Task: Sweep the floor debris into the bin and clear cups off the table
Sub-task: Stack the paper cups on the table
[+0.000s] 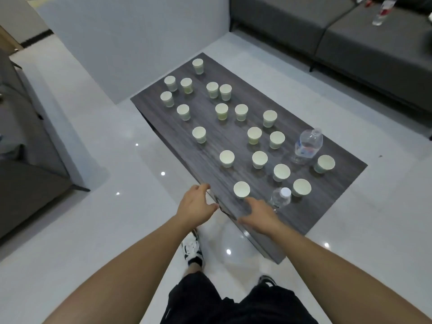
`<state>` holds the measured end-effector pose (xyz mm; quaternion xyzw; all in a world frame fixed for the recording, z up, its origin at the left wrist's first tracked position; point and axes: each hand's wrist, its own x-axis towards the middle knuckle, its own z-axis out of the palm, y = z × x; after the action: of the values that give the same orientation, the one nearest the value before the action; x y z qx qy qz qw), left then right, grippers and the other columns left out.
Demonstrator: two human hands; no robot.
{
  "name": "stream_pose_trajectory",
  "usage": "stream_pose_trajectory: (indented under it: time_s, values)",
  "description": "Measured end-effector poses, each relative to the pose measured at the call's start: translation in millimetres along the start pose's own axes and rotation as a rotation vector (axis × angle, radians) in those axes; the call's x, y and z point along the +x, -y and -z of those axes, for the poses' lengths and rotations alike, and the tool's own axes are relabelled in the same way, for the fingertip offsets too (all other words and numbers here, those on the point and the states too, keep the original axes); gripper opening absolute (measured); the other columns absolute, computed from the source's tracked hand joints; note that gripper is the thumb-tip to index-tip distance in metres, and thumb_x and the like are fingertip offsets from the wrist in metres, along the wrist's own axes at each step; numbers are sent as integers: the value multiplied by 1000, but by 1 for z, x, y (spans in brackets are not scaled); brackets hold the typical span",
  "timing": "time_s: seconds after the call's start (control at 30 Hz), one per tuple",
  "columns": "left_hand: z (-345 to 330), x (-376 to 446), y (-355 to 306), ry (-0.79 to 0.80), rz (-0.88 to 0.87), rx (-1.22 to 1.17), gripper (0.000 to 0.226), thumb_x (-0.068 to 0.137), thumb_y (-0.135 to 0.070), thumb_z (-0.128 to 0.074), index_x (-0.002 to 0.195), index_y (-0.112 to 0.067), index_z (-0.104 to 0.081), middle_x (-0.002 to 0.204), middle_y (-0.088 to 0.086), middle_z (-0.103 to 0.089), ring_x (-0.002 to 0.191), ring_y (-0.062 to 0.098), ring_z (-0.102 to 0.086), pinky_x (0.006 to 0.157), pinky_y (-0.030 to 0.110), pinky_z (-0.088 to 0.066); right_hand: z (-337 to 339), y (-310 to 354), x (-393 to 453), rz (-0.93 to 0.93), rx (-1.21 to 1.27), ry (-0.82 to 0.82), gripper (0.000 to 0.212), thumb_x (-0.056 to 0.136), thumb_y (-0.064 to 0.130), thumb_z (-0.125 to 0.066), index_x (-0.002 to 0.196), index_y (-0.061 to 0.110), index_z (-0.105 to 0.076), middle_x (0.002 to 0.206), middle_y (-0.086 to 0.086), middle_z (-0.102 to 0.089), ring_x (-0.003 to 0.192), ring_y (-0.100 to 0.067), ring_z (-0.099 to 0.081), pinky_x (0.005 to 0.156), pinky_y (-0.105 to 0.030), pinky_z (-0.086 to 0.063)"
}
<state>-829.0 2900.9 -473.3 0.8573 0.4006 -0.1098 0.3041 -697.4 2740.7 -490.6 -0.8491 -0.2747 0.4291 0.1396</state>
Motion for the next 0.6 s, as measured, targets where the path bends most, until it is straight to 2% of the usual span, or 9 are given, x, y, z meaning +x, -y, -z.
stream_pose_trajectory:
  time_s: [0.13, 0.2, 0.4, 0.6]
  values:
    - [25, 74, 29, 96, -86, 45, 68, 87, -43, -70, 145, -21, -41, 143, 8, -46, 125, 27, -48, 98, 34, -40, -9, 26, 45, -150, 64, -38, 64, 79, 42, -68, 136, 21, -48, 126, -11, -57, 117, -31, -54, 93, -39, -50]
    - [39, 105, 40, 133, -131, 49, 69, 86, -41, -69, 146, -21, -40, 145, 7, -44, 129, 26, -46, 99, 33, -39, -14, 39, 60, -240, 75, -35, 66, 81, 40, -68, 140, 20, -46, 128, -12, -57, 118, -32, -54, 94, -38, -49]
    - [68, 179, 52, 208, -270, 146, 70, 83, -36, -70, 145, -20, -41, 142, 9, -46, 128, 28, -45, 98, 33, -41, -23, 71, 103, -410, 116, -93, 69, 81, 43, -67, 142, 23, -42, 132, -12, -55, 120, -34, -51, 92, -38, -49]
    - [46, 233, 40, 326, -380, 231, 70, 79, -29, -71, 141, -20, -41, 137, 10, -43, 121, 30, -47, 92, 34, -41, -41, 59, 147, -568, 209, -159, 75, 80, 46, -70, 144, 29, -35, 135, -13, -44, 123, -37, -44, 100, -43, -44]
